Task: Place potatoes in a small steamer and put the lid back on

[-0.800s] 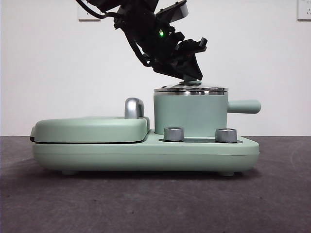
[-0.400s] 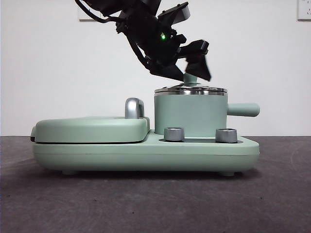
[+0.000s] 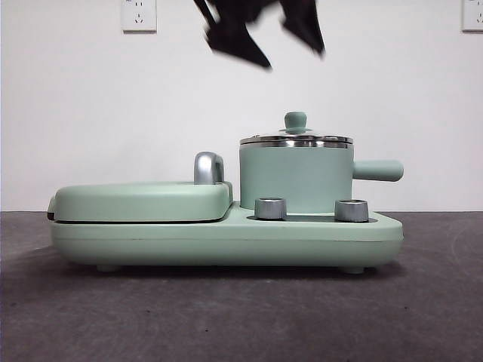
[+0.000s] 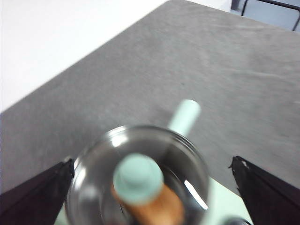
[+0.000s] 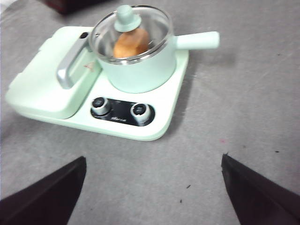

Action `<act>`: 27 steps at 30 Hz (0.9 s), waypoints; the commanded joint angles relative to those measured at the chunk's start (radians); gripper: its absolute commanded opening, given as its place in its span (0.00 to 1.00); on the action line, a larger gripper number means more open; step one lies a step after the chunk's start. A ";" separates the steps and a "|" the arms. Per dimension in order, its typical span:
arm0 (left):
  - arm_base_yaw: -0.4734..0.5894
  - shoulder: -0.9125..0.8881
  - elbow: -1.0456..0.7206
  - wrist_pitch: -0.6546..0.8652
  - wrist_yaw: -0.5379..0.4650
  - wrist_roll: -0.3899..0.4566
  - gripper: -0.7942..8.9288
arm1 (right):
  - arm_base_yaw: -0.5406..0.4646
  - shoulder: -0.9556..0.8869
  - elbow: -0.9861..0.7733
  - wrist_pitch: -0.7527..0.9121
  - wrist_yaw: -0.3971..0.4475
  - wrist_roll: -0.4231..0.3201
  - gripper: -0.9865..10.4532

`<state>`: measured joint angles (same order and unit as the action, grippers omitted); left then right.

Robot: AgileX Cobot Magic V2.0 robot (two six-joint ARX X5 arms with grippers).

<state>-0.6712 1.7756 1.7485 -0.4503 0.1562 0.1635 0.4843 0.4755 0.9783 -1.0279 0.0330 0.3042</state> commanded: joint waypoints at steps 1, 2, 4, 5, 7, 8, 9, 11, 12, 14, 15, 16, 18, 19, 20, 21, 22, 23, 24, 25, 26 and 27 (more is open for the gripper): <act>-0.013 -0.098 0.032 -0.199 0.011 -0.079 0.65 | 0.006 0.006 0.008 0.011 -0.032 -0.006 0.49; -0.014 -0.140 0.032 -0.287 0.022 -0.085 0.46 | 0.006 0.006 0.008 0.010 -0.062 -0.023 0.39; -0.014 -0.204 0.027 -0.419 0.038 -0.082 0.07 | 0.006 0.006 0.008 0.011 -0.096 -0.054 0.06; -0.014 -0.244 0.015 -0.486 0.046 -0.075 0.08 | 0.006 0.006 0.008 0.016 -0.084 -0.059 0.10; -0.014 -0.309 -0.030 -0.551 0.046 -0.072 0.09 | 0.006 0.006 0.008 0.019 -0.081 -0.074 0.09; -0.013 -0.350 -0.075 -0.562 0.047 -0.073 0.09 | 0.006 0.006 0.008 0.018 -0.082 -0.079 0.09; -0.009 -0.397 -0.136 -0.563 0.047 -0.077 0.09 | 0.006 0.006 0.008 0.016 -0.082 -0.079 0.09; 0.003 -0.504 -0.288 -0.531 0.046 -0.083 0.09 | 0.006 0.005 0.009 0.016 -0.083 -0.079 0.09; 0.010 -0.557 -0.365 -0.499 0.046 -0.094 0.09 | 0.006 0.005 0.010 0.019 -0.081 -0.079 0.09; 0.031 -0.686 -0.551 -0.389 0.042 -0.108 0.09 | 0.006 0.005 0.010 0.018 -0.082 -0.079 0.09; 0.044 -0.739 -0.629 -0.332 0.027 -0.108 0.09 | 0.006 0.005 0.010 0.019 -0.082 -0.079 0.09; 0.059 -0.793 -0.707 -0.266 0.003 -0.113 0.09 | 0.006 0.005 0.010 0.019 -0.082 -0.079 0.09; 0.092 -0.891 -0.855 -0.127 -0.029 -0.150 0.09 | 0.006 0.005 0.010 0.018 -0.084 -0.079 0.09; 0.102 -0.921 -0.904 -0.081 -0.029 -0.160 0.09 | 0.006 0.005 0.010 0.018 -0.084 -0.079 0.09; 0.109 -0.953 -0.948 -0.067 -0.029 -0.156 0.09 | 0.006 0.005 0.010 0.018 -0.084 -0.079 0.09; 0.110 -0.968 -0.964 -0.087 -0.029 -0.157 0.09 | 0.006 0.005 0.010 0.018 -0.084 -0.079 0.09; 0.110 -0.979 -0.967 -0.123 -0.029 -0.157 0.09 | 0.006 0.005 0.010 0.018 -0.084 -0.079 0.09; 0.109 -0.990 -0.967 -0.173 -0.029 -0.157 0.09 | 0.006 0.005 0.010 0.018 -0.084 -0.079 0.09; 0.109 -0.997 -0.967 -0.203 -0.029 -0.157 0.09 | 0.006 0.005 0.010 0.018 -0.084 -0.079 0.09; 0.109 -1.004 -0.966 -0.227 -0.043 -0.132 0.09 | 0.006 0.005 0.010 0.018 -0.084 -0.079 0.09; 0.113 -1.015 -0.966 -0.238 -0.111 -0.050 0.09 | 0.006 0.005 0.010 0.018 -0.084 -0.079 0.09; 0.117 -1.025 -0.966 -0.251 -0.183 0.006 0.09 | 0.006 0.005 0.010 0.018 -0.084 -0.079 0.09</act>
<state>-0.5533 0.7578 0.7700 -0.7074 0.0422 0.0586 0.4843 0.4755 0.9783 -1.0195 -0.0517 0.2329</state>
